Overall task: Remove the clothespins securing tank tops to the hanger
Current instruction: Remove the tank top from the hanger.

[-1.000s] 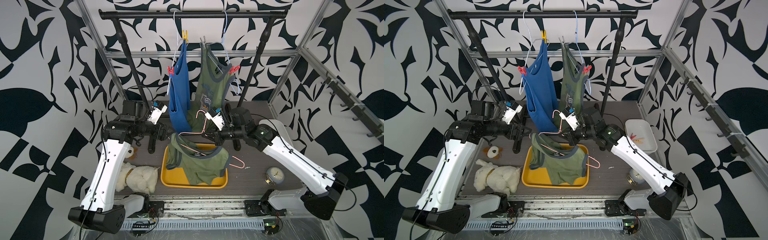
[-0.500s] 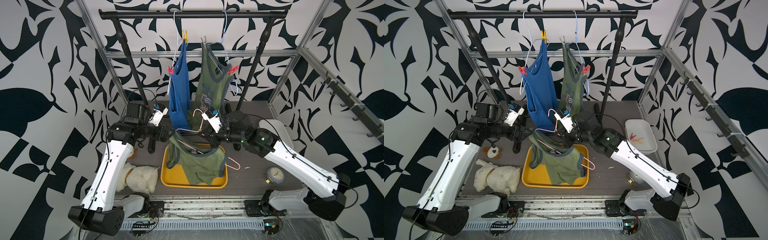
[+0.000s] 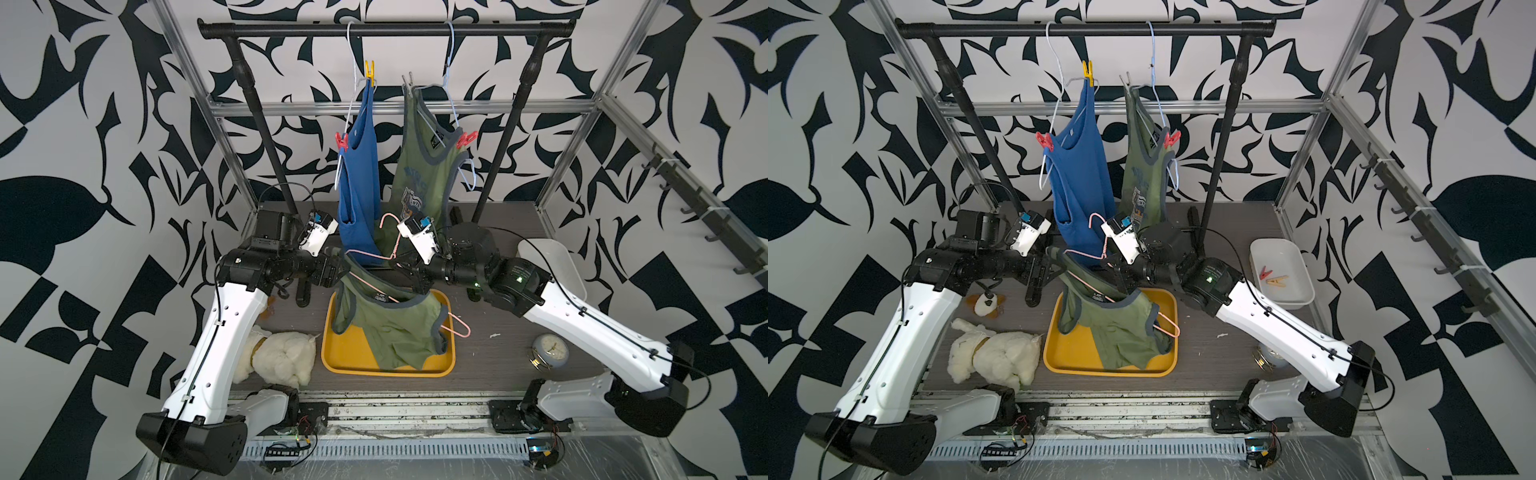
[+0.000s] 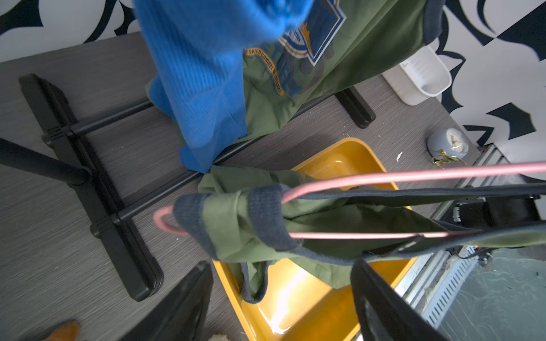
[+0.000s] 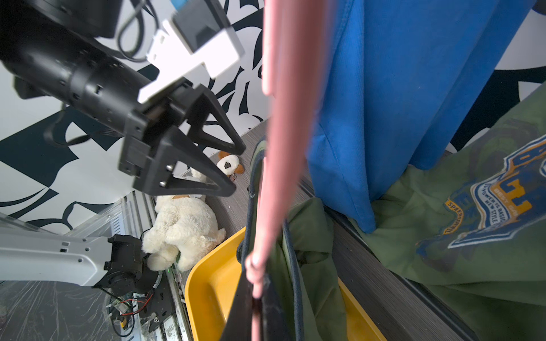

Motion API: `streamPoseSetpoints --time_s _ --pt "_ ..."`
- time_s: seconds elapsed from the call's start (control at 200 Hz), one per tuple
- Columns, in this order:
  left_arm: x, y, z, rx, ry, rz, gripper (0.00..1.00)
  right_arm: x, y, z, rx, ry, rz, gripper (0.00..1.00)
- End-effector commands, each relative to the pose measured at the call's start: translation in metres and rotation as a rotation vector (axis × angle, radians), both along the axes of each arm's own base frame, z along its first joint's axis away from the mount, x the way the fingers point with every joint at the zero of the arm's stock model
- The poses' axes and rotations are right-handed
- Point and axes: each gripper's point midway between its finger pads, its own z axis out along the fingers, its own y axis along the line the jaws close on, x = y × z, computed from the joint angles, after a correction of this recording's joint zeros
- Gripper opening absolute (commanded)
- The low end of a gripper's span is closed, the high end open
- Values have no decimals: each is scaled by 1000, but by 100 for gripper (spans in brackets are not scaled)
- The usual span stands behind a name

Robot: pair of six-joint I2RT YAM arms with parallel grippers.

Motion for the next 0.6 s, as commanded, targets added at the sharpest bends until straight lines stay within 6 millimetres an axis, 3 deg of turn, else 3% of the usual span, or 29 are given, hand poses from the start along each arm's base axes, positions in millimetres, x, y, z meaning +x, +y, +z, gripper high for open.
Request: streamPoseSetpoints --time_s 0.0,0.32,0.475,0.595 --pt "6 5 -1 26 -29 30 75 -5 2 57 139 -104 5 0" --pt "20 16 -2 77 -52 103 57 -21 7 60 138 -119 50 0" --pt "24 18 -3 84 -49 118 36 -26 5 54 115 -111 54 0" --pt "28 21 -3 93 -49 141 14 -27 2 49 95 -111 49 0"
